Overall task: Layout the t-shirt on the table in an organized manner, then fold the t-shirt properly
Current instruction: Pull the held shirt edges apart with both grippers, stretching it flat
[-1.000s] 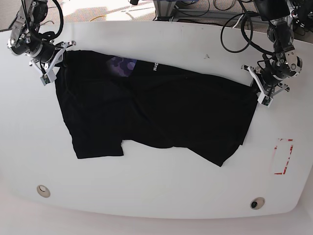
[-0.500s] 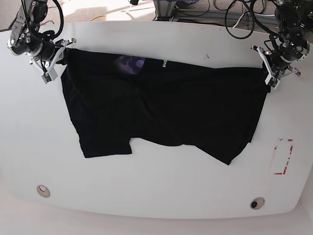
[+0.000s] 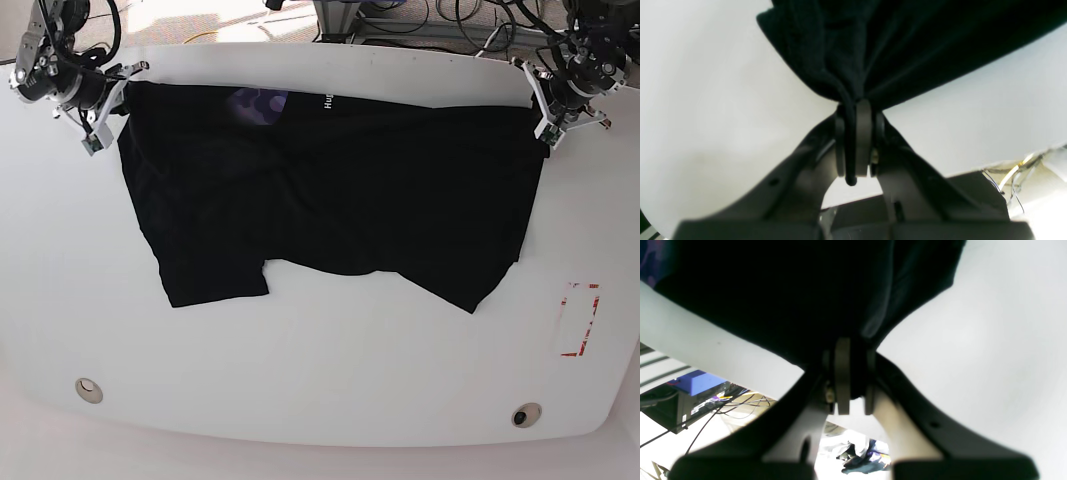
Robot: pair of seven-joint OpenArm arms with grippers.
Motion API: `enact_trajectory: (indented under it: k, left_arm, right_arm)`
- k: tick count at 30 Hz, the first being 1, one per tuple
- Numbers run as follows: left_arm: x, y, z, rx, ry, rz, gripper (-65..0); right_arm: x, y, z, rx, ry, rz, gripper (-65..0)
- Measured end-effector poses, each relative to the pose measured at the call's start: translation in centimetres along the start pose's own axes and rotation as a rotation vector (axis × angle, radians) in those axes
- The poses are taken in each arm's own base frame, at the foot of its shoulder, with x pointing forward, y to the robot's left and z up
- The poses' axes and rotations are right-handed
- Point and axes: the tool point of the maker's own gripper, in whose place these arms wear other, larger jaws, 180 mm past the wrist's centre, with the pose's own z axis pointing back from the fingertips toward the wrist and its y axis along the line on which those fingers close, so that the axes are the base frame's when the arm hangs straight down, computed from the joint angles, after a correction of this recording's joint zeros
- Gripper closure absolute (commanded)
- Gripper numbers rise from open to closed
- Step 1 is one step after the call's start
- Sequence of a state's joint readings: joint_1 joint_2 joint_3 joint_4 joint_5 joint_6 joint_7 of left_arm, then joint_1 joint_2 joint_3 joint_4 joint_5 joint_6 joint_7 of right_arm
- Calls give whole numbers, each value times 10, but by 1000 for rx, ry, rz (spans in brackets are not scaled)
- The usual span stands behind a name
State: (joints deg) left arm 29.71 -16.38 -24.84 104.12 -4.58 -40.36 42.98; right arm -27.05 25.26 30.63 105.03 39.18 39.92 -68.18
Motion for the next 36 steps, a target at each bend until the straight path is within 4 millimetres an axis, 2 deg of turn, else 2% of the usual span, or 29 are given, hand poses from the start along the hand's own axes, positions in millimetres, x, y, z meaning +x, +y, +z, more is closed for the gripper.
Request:
enact_trajectory:
  k: [9,18,22,29,34,36]
  left_arm:
    - [-29,-15,12,-25,59,2,0]
    - [-49,-12,21,-12,99,23,-3]
    - [-47,-13,22,-10,94,19,-4]
    - [-27,-6,25,16,48,-4,-6]
    - [-16,10,21,55,95,-1,-7]
    - [-13,18,21,72,135,8,-36]
  right_arm:
    - [-13,1,8,-3,43,32,-40]
    - [-13,2,8,2,40,29,-40]
    - [-13,2,8,2,42,29,-40]
    - [-9,1,7,0,32,32,-40]
    - [-7,0,7,-3,29,34,-40]
    - [-7,1,7,-1,27,34,-40]
